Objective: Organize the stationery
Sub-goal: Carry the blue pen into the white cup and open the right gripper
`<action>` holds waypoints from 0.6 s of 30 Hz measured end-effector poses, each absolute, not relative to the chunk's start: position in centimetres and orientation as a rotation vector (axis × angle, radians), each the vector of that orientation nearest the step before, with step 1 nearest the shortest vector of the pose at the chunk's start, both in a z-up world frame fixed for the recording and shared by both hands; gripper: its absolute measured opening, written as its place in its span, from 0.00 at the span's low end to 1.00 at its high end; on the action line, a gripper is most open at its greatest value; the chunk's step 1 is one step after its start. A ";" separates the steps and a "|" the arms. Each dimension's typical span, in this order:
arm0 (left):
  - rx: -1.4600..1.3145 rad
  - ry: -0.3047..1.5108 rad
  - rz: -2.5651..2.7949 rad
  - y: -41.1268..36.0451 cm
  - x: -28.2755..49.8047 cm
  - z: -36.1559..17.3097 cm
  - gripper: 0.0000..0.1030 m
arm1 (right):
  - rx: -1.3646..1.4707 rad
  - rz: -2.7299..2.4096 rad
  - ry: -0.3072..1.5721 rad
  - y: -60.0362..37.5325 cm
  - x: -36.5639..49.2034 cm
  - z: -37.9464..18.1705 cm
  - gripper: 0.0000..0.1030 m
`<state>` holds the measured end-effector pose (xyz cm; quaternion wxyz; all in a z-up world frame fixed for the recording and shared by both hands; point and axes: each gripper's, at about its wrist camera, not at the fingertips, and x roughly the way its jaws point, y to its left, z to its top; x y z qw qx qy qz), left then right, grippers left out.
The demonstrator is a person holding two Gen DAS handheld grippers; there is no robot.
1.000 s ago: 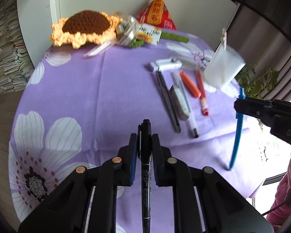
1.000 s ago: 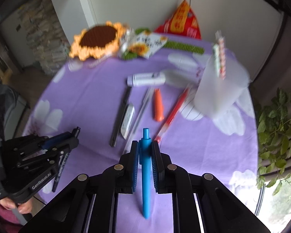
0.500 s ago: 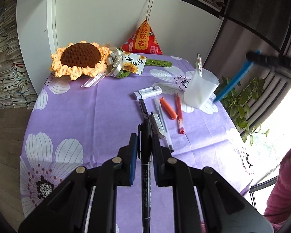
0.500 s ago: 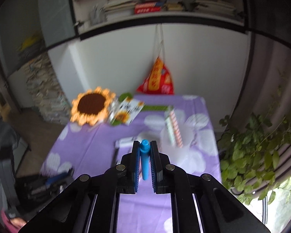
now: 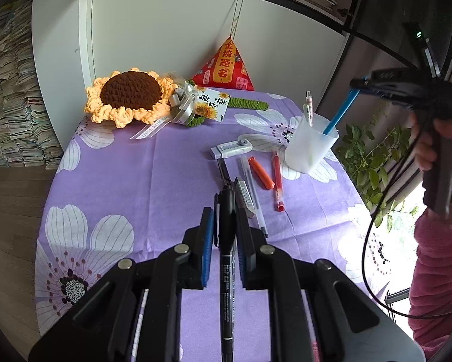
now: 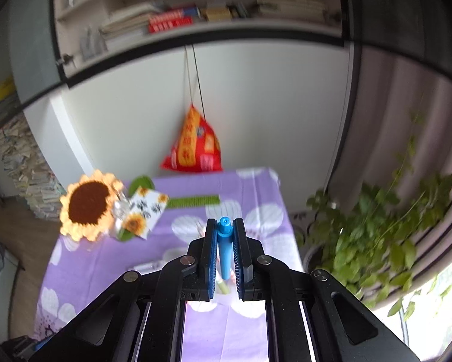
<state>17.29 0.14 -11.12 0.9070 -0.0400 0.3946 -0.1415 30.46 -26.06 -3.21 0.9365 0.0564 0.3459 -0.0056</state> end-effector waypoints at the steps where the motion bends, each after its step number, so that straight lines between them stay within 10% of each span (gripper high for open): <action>1: -0.080 0.815 -0.289 0.1 17.3 -11.1 0.12 | 0.124 -0.025 0.727 -26.3 31.0 -4.1 0.10; 18: -0.048 0.825 -0.297 -1.6 18.2 -10.5 0.12 | 0.214 0.009 0.856 -28.5 33.6 -9.0 0.11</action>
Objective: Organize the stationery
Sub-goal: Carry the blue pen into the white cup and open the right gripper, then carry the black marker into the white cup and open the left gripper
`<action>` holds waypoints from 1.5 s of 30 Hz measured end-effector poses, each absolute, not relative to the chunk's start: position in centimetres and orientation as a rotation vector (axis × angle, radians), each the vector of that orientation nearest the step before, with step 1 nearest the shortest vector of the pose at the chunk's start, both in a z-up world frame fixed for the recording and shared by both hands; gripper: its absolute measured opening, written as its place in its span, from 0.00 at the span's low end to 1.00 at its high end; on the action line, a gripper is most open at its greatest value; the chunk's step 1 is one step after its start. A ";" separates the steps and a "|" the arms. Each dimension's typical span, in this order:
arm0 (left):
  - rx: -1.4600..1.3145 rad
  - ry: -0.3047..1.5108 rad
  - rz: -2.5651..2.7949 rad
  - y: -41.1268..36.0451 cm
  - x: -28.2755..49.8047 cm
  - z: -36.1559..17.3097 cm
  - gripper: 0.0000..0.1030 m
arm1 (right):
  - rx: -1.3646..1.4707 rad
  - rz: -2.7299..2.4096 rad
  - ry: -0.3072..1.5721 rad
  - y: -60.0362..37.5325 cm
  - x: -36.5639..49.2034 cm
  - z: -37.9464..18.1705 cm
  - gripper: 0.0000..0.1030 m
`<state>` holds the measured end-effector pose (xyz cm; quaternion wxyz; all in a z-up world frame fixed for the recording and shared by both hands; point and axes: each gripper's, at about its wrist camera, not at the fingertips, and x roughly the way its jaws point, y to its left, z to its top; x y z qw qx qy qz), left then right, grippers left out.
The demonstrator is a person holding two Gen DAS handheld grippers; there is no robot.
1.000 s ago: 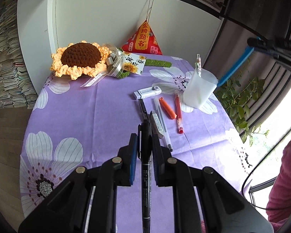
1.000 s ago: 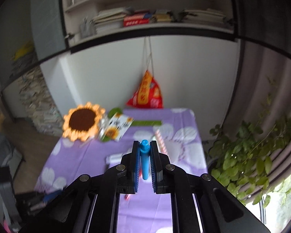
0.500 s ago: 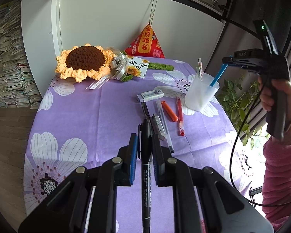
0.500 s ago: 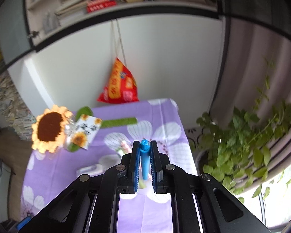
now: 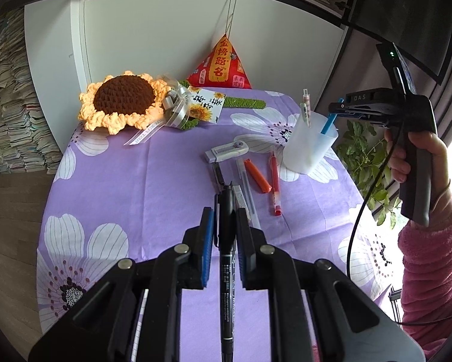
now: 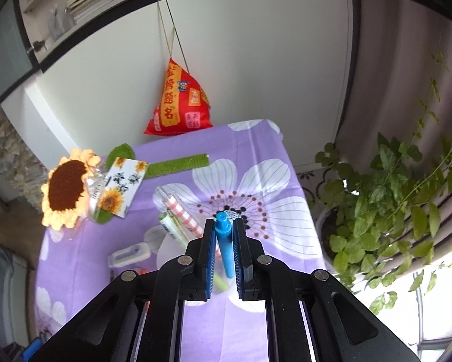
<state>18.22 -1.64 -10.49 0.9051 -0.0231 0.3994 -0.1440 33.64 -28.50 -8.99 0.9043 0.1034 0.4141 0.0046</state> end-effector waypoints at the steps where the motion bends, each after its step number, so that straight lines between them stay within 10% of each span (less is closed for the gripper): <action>1: -0.045 0.823 -0.301 -1.9 18.4 -10.3 0.12 | 0.217 0.019 0.850 -28.6 33.3 -8.8 0.14; 7: -0.015 0.771 -0.346 -4.8 20.3 -7.9 0.12 | 0.331 0.066 0.770 -30.6 29.1 -7.8 0.42; 20: -0.083 0.629 -0.473 -15.3 30.4 -2.3 0.12 | 0.386 0.092 0.847 -33.7 20.5 -12.0 0.42; 45: -0.089 0.588 -0.413 -19.1 33.9 -8.2 0.12 | 0.418 0.107 0.932 -34.1 21.1 -15.9 0.42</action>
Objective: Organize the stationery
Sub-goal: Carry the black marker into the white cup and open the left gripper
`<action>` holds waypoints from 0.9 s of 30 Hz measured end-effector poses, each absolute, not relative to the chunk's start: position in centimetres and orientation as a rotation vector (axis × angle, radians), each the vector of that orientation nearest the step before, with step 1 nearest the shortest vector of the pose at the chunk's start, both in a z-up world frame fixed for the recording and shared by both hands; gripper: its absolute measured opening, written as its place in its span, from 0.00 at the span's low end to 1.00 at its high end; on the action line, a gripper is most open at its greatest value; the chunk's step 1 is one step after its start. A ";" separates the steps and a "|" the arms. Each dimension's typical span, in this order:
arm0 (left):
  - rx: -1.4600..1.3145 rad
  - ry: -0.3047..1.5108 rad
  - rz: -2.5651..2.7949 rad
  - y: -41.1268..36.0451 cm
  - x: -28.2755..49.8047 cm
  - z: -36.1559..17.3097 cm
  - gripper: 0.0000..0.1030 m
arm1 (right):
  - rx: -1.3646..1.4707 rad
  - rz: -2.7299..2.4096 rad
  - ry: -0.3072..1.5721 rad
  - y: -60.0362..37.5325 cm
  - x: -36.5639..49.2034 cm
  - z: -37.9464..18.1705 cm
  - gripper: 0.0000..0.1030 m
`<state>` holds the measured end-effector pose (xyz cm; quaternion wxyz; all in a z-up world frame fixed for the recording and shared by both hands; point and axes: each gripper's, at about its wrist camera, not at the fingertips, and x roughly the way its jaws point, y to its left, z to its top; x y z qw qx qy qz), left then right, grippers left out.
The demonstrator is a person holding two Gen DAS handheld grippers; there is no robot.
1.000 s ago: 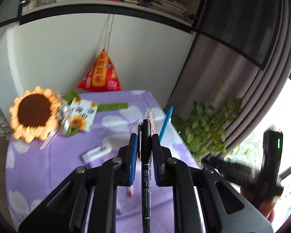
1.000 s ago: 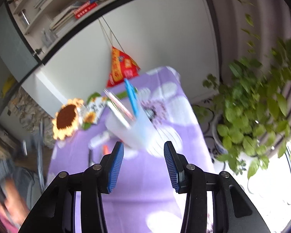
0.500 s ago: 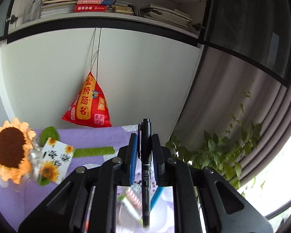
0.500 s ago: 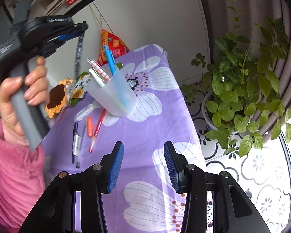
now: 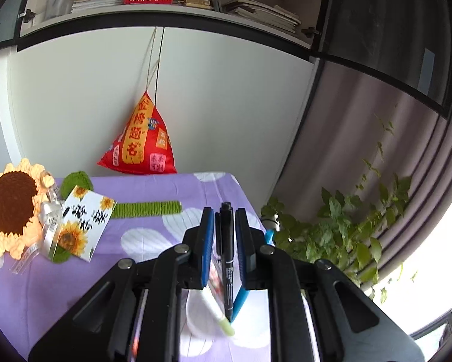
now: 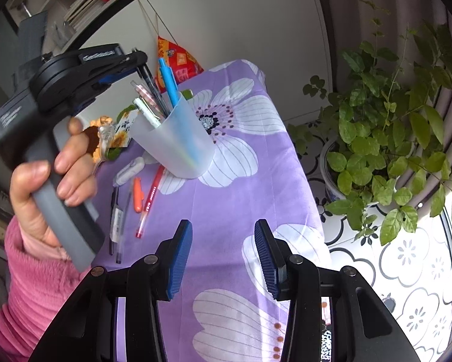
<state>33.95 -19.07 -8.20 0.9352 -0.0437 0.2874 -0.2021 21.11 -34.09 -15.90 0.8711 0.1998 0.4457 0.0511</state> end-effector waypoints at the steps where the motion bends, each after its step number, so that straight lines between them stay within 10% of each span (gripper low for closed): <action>1: -0.090 0.601 -0.426 -18.9 33.7 -8.4 0.12 | 0.423 0.109 0.936 -34.1 21.1 -16.0 0.42; 7: -0.060 0.675 -0.448 -17.5 31.9 -9.4 0.13 | 0.415 0.118 0.934 -33.5 21.0 -15.8 0.42; 12: -0.031 0.686 -0.381 -13.4 29.6 -9.6 0.39 | 0.388 0.121 0.942 -32.7 20.8 -15.4 0.42; 27: -0.065 0.916 -0.250 -4.6 26.8 -17.0 0.31 | 0.245 0.188 1.036 -24.0 26.5 -17.0 0.42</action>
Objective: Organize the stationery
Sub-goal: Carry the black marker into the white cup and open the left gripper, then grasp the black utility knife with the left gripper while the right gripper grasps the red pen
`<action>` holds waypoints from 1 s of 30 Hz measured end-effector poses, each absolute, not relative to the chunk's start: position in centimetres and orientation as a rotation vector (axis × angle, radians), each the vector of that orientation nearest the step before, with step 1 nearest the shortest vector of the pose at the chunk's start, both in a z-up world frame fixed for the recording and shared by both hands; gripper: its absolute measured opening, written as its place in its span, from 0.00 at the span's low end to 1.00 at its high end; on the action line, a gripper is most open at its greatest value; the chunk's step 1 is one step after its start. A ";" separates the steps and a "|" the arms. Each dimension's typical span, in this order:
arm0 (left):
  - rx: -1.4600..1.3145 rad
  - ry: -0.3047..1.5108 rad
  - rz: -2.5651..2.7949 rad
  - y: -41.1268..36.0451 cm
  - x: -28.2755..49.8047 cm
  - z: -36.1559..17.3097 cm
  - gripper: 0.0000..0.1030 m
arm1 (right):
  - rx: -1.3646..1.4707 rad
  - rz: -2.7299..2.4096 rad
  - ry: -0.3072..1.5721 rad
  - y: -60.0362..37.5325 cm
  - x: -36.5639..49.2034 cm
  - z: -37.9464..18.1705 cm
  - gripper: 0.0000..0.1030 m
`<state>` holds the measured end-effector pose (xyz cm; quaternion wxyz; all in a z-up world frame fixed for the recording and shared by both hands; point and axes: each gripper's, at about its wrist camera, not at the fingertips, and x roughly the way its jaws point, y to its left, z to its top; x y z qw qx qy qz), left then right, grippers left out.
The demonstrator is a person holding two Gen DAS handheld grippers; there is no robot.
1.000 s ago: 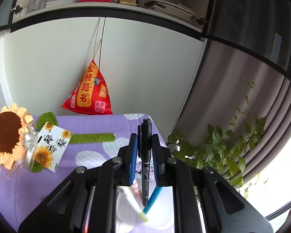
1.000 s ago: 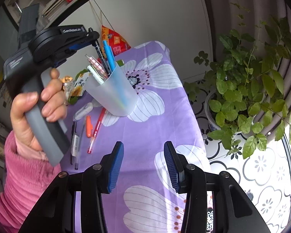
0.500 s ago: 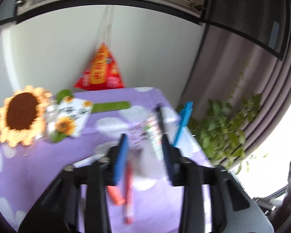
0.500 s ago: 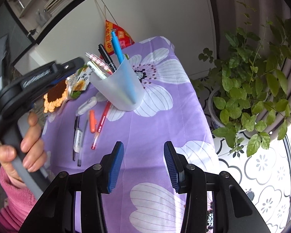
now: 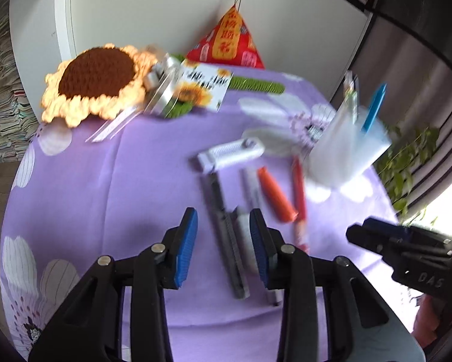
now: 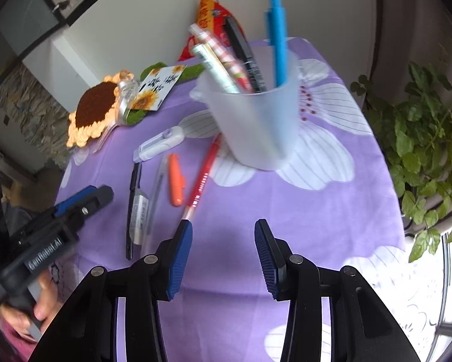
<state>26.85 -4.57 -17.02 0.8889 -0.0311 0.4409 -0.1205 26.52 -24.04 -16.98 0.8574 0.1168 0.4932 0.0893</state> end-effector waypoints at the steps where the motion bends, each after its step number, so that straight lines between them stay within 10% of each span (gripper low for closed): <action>1: -0.066 0.921 -0.243 -4.4 27.0 -17.3 0.31 | 0.222 0.189 1.039 -23.4 26.6 -17.0 0.42; 14: -0.104 0.976 -0.240 -5.4 31.5 -19.3 0.29 | 0.084 0.104 1.120 -19.5 28.4 -18.8 0.42; 19: -0.073 1.002 -0.238 -5.6 31.8 -20.0 0.10 | 0.051 0.137 1.108 -18.9 28.1 -18.5 0.06; 30: -0.108 1.042 -0.257 -3.2 28.5 -19.9 0.09 | 0.127 0.135 1.147 -21.3 26.7 -18.8 0.04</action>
